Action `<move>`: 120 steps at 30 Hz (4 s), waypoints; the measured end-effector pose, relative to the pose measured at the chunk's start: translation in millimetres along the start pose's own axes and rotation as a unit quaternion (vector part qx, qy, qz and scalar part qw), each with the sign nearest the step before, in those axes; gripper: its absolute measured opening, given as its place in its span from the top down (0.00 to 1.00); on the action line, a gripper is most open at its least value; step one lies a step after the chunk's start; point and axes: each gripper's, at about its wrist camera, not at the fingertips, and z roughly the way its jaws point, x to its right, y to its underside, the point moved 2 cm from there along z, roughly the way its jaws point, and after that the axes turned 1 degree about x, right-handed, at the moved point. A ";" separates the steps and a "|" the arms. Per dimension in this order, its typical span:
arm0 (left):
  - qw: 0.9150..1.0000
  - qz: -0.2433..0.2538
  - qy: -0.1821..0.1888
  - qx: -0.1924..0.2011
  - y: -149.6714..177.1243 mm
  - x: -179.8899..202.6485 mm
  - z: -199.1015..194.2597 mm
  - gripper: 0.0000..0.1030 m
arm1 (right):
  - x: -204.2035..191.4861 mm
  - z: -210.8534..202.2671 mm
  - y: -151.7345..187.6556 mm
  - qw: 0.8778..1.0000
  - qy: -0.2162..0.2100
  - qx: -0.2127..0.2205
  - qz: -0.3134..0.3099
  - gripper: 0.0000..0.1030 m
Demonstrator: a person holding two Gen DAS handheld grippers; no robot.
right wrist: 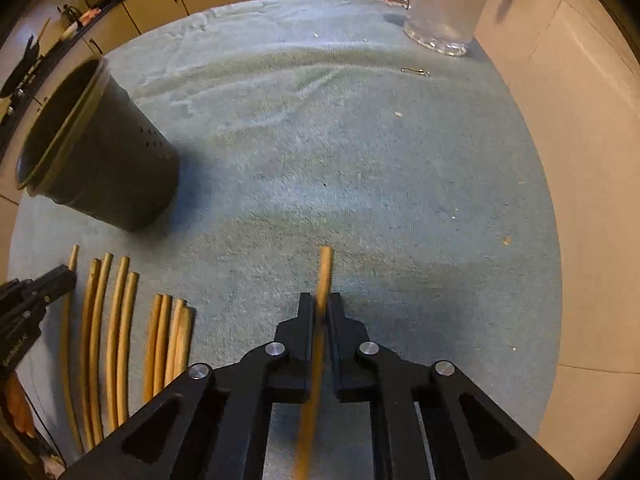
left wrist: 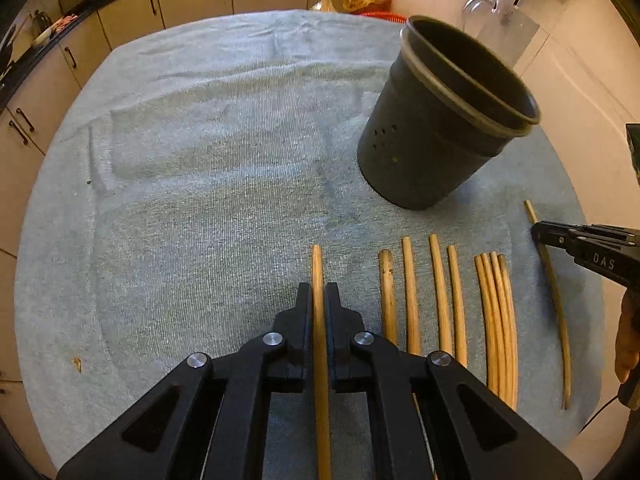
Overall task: Organize utensils
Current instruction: 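Lift both held chopsticks upright and carry them over the black holder cup, then lower both chopsticks into the black holder and open both tools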
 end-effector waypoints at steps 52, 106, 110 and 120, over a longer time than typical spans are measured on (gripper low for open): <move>0.945 0.027 0.007 0.325 123.9 51.8 -275.0 0.95 | -8.2 -245.0 144.8 0.935 -0.091 0.342 -0.040 0.94; 0.948 -0.065 0.000 0.312 -49.5 22.4 -222.7 0.60 | -15.1 -198.5 -19.3 0.933 -0.115 0.339 0.029 0.53; 0.942 -0.072 -0.005 0.327 -17.7 13.1 -244.7 0.53 | 0.0 -216.3 7.2 0.937 -0.094 0.337 0.024 0.46; 0.961 -0.034 -0.014 0.273 55.4 14.2 -213.9 0.47 | 33.5 -186.2 81.7 0.966 -0.070 0.248 0.022 0.43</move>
